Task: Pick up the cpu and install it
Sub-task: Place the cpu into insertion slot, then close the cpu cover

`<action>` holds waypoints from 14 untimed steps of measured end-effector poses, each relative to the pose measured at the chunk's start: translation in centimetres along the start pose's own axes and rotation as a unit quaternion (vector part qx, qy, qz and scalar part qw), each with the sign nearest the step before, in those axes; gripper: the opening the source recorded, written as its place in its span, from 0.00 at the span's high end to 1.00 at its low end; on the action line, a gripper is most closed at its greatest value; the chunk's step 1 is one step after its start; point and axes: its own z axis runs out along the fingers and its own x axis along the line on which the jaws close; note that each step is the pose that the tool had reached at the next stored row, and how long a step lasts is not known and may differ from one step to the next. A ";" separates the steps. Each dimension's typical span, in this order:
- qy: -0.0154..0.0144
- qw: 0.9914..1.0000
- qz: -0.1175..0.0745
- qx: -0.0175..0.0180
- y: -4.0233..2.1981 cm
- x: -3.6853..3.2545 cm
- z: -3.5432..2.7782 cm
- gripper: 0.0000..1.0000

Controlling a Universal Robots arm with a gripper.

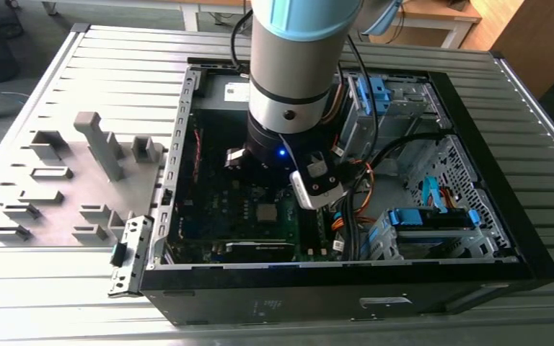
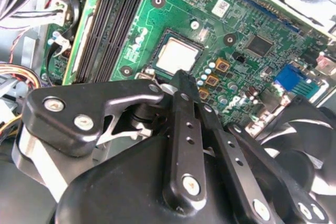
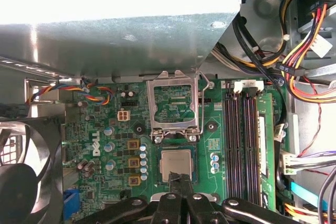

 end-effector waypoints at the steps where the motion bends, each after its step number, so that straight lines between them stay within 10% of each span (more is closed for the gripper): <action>1: -0.002 1.000 0.000 0.000 0.00 0.04 0.00 0.89; 3: -0.006 1.000 0.000 0.000 0.00 0.09 0.02 0.89; 14: -0.007 1.000 0.001 -0.001 0.00 0.03 0.05 0.89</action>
